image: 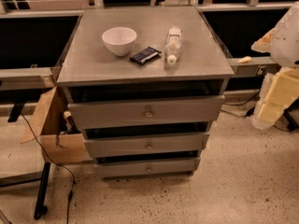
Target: Open bottom drawer
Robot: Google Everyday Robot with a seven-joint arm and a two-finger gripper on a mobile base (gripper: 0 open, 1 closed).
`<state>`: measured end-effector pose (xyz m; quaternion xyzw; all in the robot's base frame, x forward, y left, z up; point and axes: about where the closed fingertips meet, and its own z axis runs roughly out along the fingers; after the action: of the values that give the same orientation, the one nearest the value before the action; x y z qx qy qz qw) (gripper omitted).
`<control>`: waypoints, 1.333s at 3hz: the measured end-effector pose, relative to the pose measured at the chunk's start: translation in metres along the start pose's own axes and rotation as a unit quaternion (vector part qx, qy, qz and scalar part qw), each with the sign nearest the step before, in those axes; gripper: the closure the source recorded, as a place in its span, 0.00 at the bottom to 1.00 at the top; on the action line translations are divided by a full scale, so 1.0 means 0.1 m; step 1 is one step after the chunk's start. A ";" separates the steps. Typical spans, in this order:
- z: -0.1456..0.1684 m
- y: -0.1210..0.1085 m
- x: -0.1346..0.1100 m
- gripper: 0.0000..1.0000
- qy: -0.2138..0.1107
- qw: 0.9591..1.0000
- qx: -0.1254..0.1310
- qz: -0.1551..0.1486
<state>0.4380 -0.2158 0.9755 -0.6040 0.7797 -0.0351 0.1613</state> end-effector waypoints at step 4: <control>2.14 0.86 -0.11 0.00 -0.174 0.979 -0.091 0.048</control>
Offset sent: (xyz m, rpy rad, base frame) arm -0.0004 0.0260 -0.1207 0.1876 -0.0146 0.0957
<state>0.4234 -0.1525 0.7542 -0.5746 0.7680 0.1497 0.2401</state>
